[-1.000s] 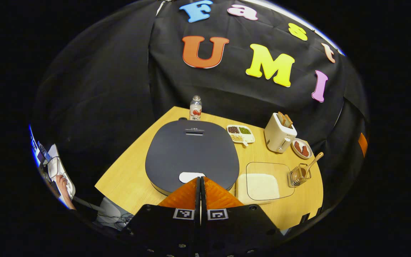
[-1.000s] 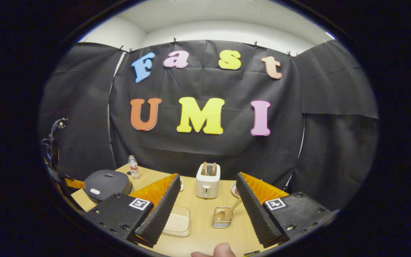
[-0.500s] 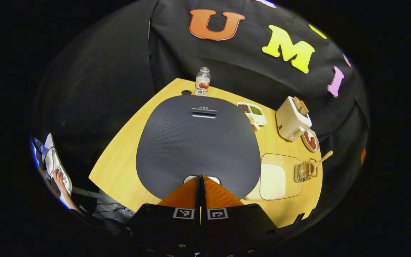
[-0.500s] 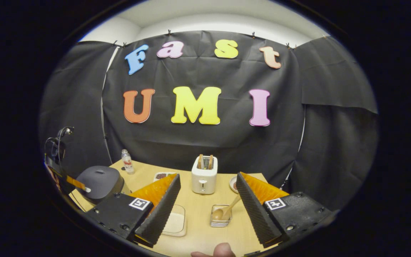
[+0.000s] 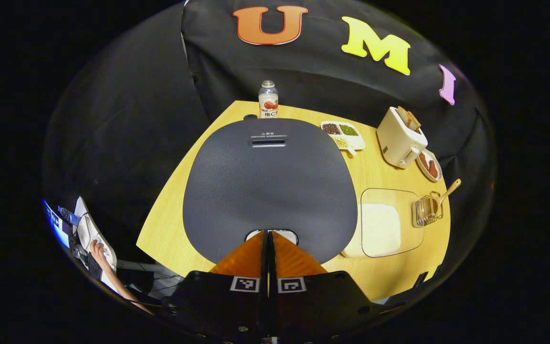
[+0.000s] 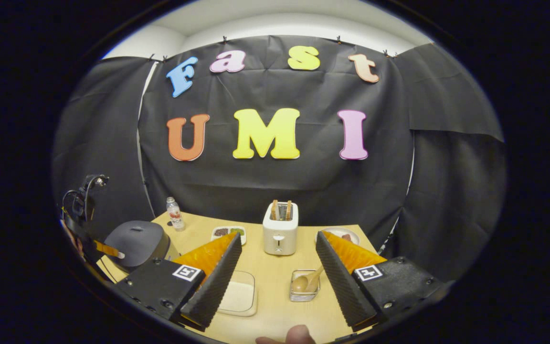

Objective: Close the left gripper, press the button to open the rice cooker; take a wooden spoon from the chopstick holder with the right hand, scoop a spoonful of rice and pour it into the rice cooker, then put the wooden spoon back into the chopstick holder.

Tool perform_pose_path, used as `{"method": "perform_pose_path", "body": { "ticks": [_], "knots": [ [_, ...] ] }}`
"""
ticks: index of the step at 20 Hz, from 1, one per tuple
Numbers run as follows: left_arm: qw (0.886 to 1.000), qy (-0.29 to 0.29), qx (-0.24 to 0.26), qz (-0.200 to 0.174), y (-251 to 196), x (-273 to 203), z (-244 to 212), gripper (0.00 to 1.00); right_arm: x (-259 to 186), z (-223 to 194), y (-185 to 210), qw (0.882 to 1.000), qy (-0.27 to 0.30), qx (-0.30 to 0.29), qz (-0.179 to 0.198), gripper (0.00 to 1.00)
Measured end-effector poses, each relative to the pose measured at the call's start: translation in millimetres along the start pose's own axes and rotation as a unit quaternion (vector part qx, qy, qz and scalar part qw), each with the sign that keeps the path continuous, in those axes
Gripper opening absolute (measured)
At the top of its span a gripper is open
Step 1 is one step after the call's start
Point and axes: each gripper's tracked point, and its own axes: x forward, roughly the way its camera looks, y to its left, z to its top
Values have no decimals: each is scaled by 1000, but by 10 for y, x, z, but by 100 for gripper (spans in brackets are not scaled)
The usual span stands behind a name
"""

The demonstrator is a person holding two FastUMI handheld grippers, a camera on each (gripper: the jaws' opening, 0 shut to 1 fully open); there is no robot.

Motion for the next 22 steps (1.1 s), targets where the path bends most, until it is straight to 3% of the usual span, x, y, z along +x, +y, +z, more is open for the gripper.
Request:
{"method": "perform_pose_path", "body": {
  "ticks": [6,10,15,18,19,21,22],
  "knots": [
    [994,-101,-32,-1,16,-372,367,0,-107,100,-224,1000,-18,-6,-15,100],
    [978,-206,-26,13,27,-724,879,1,-160,204,-312,999,-31,-10,-15,98],
    [955,-295,-30,13,5,-1100,1436,1,-228,328,-407,999,-43,-14,-14,98],
    [950,-313,-16,8,-47,-1228,1583,21,-243,369,-428,998,-51,-24,-13,98],
    [947,-321,-13,7,-77,-1295,1605,51,-247,382,-418,998,-54,-26,-11,98],
    [943,-333,-7,-3,-200,-1437,1590,49,-270,373,-391,998,-56,-26,-4,98],
    [941,-338,-2,-3,-246,-1503,1589,63,-291,349,-390,998,-56,-26,-2,98]
  ]
}}
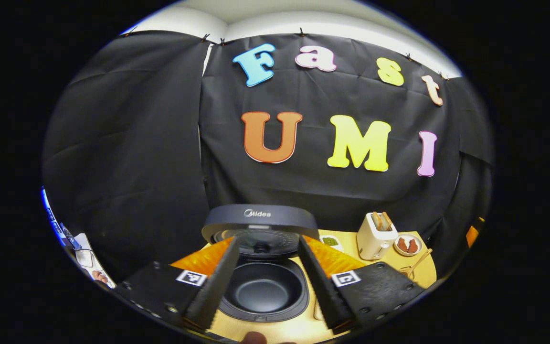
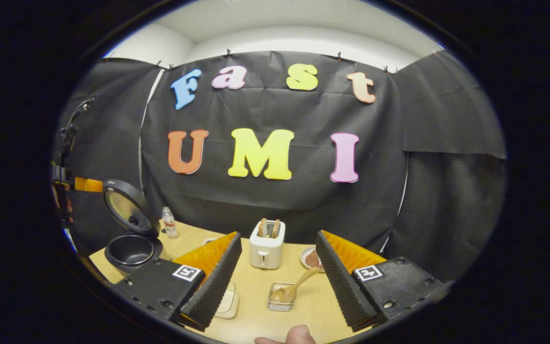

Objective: Close the left gripper, press the button to open the rice cooker; take a wooden spoon from the chopstick holder with the right hand, scoop a spoonful of rice and pour it into the rice cooker, then put the wooden spoon back into the chopstick holder.

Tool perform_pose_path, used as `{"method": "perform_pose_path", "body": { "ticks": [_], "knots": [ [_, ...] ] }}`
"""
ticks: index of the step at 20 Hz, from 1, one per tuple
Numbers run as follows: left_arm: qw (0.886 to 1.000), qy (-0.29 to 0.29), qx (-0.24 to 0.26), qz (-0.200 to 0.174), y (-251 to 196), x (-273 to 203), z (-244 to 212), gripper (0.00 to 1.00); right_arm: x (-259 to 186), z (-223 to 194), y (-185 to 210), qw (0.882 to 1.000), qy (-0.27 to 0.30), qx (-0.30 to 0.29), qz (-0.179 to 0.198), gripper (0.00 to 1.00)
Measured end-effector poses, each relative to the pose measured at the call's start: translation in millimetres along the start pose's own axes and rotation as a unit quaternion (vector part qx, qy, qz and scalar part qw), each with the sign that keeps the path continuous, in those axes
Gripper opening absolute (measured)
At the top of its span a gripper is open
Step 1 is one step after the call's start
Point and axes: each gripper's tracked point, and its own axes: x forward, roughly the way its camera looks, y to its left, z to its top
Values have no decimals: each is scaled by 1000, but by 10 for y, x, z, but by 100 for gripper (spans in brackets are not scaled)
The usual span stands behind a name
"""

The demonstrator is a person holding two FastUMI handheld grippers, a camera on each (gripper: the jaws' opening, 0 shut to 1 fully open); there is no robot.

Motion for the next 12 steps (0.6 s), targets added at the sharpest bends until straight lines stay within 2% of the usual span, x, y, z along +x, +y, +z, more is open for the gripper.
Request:
{"method": "perform_pose_path", "body": {
  "ticks": [2,3,5,7,8,12],
  "knots": [
    [1000,-10,12,-7,-75,-122,40,90,-8,-36,5,1000,-1,4,9,98],
    [1000,-14,15,-11,-126,-187,66,98,10,-78,5,1000,1,5,14,100],
    [1000,-20,15,-16,-190,-317,88,98,66,-247,-43,1000,19,7,22,98],
    [999,-25,19,-18,-221,-421,82,98,140,-410,-104,999,35,11,25,100],
    [999,-28,22,-16,-225,-475,72,98,194,-498,-145,999,44,16,25,98],
    [999,-39,15,-7,-292,-634,52,98,509,-858,-339,997,72,32,23,100]
  ]
}}
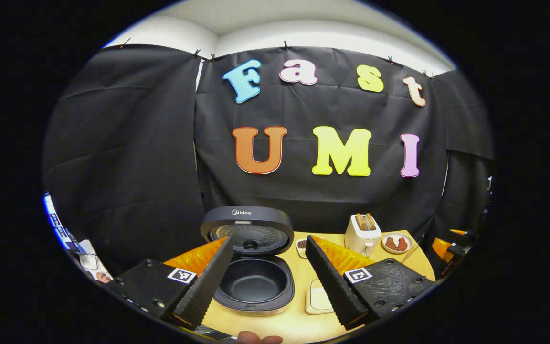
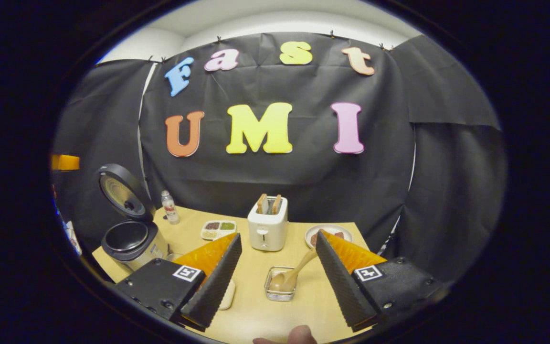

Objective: Close the left gripper, press the button to open the rice cooker; take a wooden spoon from the chopstick holder with the right hand, scoop a spoonful of rice and pour it into the rice cooker, then put the wooden spoon back into the chopstick holder.

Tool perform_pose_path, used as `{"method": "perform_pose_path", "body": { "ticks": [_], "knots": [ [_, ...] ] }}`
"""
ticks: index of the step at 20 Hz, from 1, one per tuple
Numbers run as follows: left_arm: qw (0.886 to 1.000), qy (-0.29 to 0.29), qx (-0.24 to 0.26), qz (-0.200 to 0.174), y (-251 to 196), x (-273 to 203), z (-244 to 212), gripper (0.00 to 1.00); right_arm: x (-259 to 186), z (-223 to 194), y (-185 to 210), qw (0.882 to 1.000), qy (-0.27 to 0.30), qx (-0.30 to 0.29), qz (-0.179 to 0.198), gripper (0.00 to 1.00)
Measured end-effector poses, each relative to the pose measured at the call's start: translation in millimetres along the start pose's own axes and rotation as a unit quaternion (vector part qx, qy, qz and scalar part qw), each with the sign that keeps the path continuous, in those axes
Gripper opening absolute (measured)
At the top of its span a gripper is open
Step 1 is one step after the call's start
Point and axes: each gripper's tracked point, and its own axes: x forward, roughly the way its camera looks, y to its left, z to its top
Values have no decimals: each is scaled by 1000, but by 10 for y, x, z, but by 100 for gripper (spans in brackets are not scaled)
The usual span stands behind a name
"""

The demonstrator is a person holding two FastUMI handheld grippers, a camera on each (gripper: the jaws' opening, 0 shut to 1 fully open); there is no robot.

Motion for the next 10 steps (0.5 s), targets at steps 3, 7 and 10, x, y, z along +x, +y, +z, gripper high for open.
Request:
{"method": "perform_pose_path", "body": {
  "ticks": [3,7,10],
  "knots": [
    [1000,-11,-9,18,-32,-35,26,98,320,-313,-152,999,32,6,-4,100],
    [998,-19,-28,44,-72,-28,74,98,816,-776,-313,997,77,33,-4,100],
    [998,-19,-26,61,-76,-51,69,98,1188,-1144,-458,990,119,76,-5,98]
  ]
}}
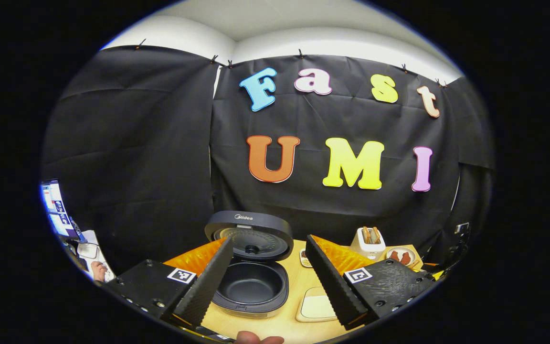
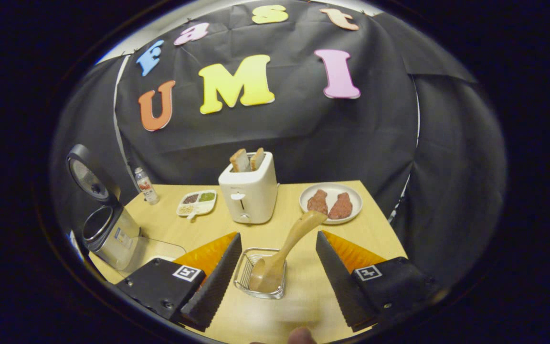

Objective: Close the left gripper, press the button to open the rice cooker; take a wooden spoon from the chopstick holder with the right hand, scoop a spoonful of rice and pour it into the rice cooker, then put the wooden spoon back into the chopstick holder.

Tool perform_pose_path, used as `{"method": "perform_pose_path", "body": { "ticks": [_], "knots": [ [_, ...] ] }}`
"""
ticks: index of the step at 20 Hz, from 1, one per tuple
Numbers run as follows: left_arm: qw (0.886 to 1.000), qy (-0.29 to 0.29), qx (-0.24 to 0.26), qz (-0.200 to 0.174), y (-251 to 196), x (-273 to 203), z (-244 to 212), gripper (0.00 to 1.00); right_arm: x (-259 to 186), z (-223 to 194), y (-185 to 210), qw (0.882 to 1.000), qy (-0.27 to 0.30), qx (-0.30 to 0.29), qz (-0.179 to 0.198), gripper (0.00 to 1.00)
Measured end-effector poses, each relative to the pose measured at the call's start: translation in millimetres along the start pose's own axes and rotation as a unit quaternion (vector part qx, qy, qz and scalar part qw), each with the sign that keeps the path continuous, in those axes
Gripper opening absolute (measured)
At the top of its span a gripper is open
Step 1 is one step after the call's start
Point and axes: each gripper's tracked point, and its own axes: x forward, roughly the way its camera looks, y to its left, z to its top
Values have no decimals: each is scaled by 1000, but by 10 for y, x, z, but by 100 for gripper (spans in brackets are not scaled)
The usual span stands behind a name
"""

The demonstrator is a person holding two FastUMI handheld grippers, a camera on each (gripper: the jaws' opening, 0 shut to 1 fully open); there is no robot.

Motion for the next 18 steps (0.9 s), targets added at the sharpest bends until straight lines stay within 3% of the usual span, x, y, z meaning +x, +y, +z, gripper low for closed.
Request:
{"method": "perform_pose_path", "body": {
  "ticks": [3,4,6,7,8,9,10,11,12,15,18],
  "knots": [
    [1000,8,16,14,-15,-70,-77,97,348,-172,-61,999,36,27,10,87],
    [1000,10,17,16,-28,-75,-91,98,427,-212,-66,999,42,33,12,94],
    [1000,17,19,17,-55,-61,-129,98,544,-268,-40,997,56,46,25,84],
    [999,19,23,17,-60,-50,-149,98,600,-271,-22,997,58,48,27,71],
    [999,21,24,18,-69,-25,-162,98,632,-268,-39,997,58,47,27,76],
    [999,23,23,17,-77,-3,-164,98,655,-255,-20,997,59,49,31,58],
    [999,23,20,17,-83,12,-158,98,691,-246,1,996,59,50,34,63],
    [999,24,16,15,-101,29,-150,98,702,-242,14,996,61,48,36,44],
    [999,24,16,14,-103,40,-154,98,696,-241,36,996,62,49,41,48],
    [999,20,24,17,-47,54,-144,98,631,-211,64,996,60,52,44,33],
    [999,16,29,15,-27,49,-135,98,487,-215,163,995,62,66,52,24]
  ]
}}
